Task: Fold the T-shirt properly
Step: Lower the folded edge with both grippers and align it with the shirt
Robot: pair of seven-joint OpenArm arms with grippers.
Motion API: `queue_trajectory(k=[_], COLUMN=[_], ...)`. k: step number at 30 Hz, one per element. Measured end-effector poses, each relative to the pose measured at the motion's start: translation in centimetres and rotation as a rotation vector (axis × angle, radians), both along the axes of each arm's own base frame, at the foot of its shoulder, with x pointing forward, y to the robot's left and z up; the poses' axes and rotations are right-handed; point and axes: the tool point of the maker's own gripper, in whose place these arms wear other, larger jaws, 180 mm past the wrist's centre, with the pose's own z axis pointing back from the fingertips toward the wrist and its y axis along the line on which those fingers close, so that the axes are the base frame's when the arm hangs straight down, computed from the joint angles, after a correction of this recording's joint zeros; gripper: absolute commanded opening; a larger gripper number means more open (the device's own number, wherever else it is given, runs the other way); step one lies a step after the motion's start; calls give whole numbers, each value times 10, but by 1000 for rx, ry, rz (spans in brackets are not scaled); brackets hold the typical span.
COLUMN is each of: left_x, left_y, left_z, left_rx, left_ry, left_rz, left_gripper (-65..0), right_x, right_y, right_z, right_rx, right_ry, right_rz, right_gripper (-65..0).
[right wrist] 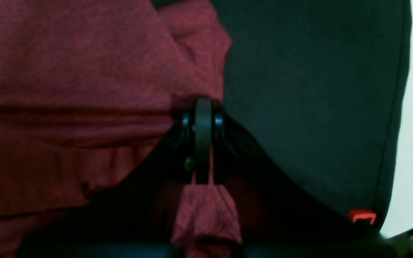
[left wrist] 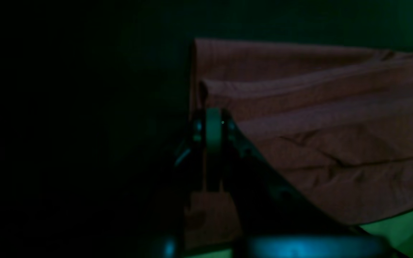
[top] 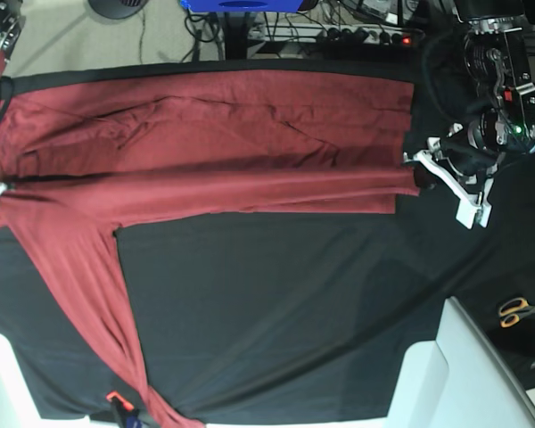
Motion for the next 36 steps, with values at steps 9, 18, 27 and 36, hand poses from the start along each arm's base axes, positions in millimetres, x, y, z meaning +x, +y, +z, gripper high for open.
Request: queue_trajectory(k=[9, 18, 27, 36], left_x=[2, -6, -5, -4], left_y=[1, 2, 3, 4], left_z=[2, -3, -2, -2], left_rx=[2, 3, 4, 10], left_ry=[-5, 14, 10, 8], left_rz=[0, 2, 6, 7], left_gripper=[-650, -650, -650, -650], right_x=[-11, -23, -33, -37], right_y=[1, -2, 2, 8], right_z=[-7, -11, -19, -10], right_rx=[4, 31, 39, 8], right_ry=[24, 37, 59, 71], right_rz=[-1, -58, -64, -51], right_gripper=[-650, -650, -650, -650])
